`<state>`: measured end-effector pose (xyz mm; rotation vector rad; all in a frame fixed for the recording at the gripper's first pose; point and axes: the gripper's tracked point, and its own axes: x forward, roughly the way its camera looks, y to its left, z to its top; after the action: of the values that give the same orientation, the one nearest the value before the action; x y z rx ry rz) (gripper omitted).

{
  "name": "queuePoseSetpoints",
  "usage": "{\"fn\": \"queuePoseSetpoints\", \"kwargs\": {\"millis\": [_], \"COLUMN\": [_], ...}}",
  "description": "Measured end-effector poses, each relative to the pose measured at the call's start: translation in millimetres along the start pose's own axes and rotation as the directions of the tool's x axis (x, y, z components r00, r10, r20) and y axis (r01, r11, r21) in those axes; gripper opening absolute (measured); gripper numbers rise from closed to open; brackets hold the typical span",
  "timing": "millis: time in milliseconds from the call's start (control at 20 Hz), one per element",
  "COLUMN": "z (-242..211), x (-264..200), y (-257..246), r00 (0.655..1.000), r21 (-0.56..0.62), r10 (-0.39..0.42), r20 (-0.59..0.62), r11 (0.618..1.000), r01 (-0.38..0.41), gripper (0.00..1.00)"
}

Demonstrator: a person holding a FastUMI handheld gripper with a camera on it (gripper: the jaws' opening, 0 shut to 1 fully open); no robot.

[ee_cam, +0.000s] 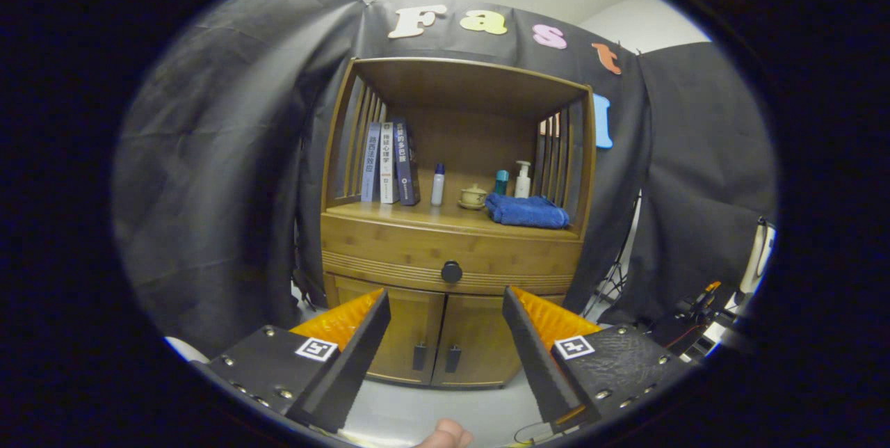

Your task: Pull open the drawer, take out the items inside it, and place them on the countertop above the cabinet.

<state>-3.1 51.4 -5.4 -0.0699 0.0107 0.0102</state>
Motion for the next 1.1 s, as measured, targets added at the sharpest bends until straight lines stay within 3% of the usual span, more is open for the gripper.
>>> {"fn": "queuePoseSetpoints", "kwargs": {"millis": [600, 1100], "z": [-3, -16], "x": [28, 145], "y": [5, 24], "r00": [1.0, 0.999], "r21": [0.015, 0.037], "r10": [0.016, 0.027], "r20": [-0.003, -0.018], "r11": [1.0, 0.999], "r01": [-0.016, -0.027], "gripper": [0.98, 0.98]}}
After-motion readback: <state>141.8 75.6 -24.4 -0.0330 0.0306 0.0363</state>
